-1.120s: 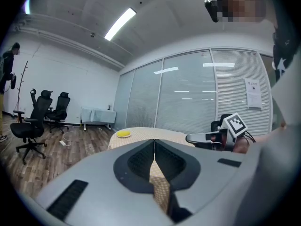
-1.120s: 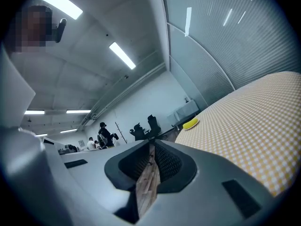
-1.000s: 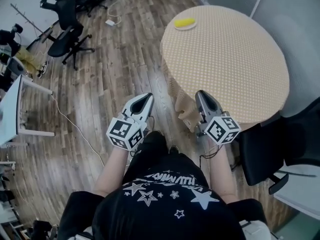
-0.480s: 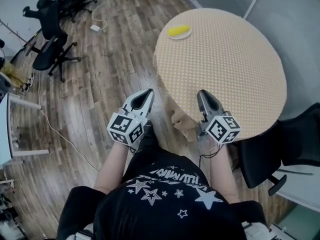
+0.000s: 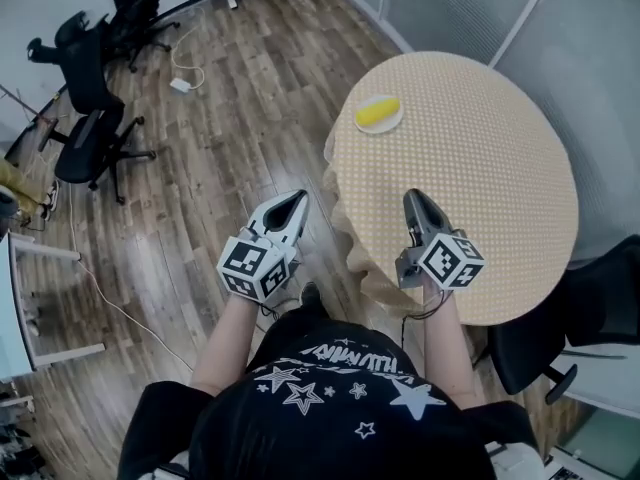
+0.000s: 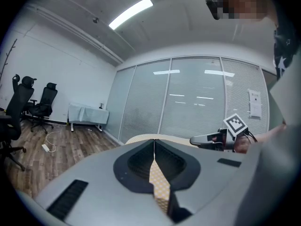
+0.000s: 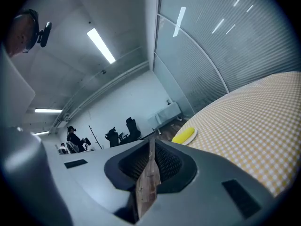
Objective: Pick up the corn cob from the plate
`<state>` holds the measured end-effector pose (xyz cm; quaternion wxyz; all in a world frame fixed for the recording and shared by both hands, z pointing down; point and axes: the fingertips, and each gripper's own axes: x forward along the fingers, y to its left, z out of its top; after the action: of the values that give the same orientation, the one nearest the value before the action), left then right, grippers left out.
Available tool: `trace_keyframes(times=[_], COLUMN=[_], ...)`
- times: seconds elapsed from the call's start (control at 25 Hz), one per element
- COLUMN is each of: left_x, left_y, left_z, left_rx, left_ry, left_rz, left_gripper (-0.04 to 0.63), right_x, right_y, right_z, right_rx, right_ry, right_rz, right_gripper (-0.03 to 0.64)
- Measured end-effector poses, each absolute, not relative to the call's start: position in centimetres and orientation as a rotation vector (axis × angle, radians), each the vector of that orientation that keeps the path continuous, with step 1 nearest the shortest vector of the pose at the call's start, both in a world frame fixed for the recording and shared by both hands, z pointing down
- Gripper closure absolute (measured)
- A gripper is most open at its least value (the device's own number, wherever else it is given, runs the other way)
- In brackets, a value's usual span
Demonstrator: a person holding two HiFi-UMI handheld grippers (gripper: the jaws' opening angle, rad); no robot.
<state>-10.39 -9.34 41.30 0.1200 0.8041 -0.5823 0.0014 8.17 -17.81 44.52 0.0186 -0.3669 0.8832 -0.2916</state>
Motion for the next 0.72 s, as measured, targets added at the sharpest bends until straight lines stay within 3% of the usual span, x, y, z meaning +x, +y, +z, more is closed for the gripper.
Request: trace_keyframes(times=[0.16, 0.36, 0.72], left_x=[-15.2, -19.6, -20.7], left_y=[-11.3, -13.6, -15.8], left_z=[41.6, 41.6, 43.0], left_rx=[2.386, 2.350, 2.359], left_ry=[-1.746, -1.712, -1.665], left_rz=[0.101, -0.010, 0.044], left_gripper=[0.584, 0.584, 0.584], right_x=[4.3, 0.7, 0.0], right_y=[-21.0, -23.5, -27.6], right_z=[44.3, 43.7, 47.1], right_rx=[-1.206, -1.234, -1.381], right_ry=[2.719, 2.655, 2.591], right_rz=[-0.902, -0.939, -1.064], right_gripper=[0.578, 0.578, 0.578])
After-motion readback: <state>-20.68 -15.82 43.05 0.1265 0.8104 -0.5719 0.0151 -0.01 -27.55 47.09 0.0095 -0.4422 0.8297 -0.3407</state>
